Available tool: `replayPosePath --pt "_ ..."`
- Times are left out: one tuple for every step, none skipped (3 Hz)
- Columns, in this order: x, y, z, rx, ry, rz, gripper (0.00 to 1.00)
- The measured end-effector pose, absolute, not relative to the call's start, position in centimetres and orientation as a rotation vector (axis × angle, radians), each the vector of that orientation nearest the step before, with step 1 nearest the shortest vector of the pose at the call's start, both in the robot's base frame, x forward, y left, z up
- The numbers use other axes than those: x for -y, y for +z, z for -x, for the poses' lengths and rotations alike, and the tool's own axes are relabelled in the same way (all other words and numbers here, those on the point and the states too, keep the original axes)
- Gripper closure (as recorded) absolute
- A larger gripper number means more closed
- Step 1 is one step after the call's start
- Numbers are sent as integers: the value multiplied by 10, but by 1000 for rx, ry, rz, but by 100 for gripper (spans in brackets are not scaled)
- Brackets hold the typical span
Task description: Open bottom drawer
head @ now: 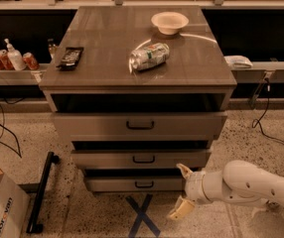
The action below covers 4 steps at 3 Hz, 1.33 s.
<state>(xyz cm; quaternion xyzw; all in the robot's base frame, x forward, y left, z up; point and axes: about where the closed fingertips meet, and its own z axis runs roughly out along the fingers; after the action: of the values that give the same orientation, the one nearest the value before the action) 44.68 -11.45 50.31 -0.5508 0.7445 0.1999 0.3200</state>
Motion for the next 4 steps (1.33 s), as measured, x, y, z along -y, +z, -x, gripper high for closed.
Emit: replayPosePath --pt "114 503 -447 -1957 526 1447 0" --pt "111 481 -454 -1983 559 1362 0" --pt "110 448 -462 -1991 606 1257 0" --pt "113 417 -471 -1984 646 1160 0"
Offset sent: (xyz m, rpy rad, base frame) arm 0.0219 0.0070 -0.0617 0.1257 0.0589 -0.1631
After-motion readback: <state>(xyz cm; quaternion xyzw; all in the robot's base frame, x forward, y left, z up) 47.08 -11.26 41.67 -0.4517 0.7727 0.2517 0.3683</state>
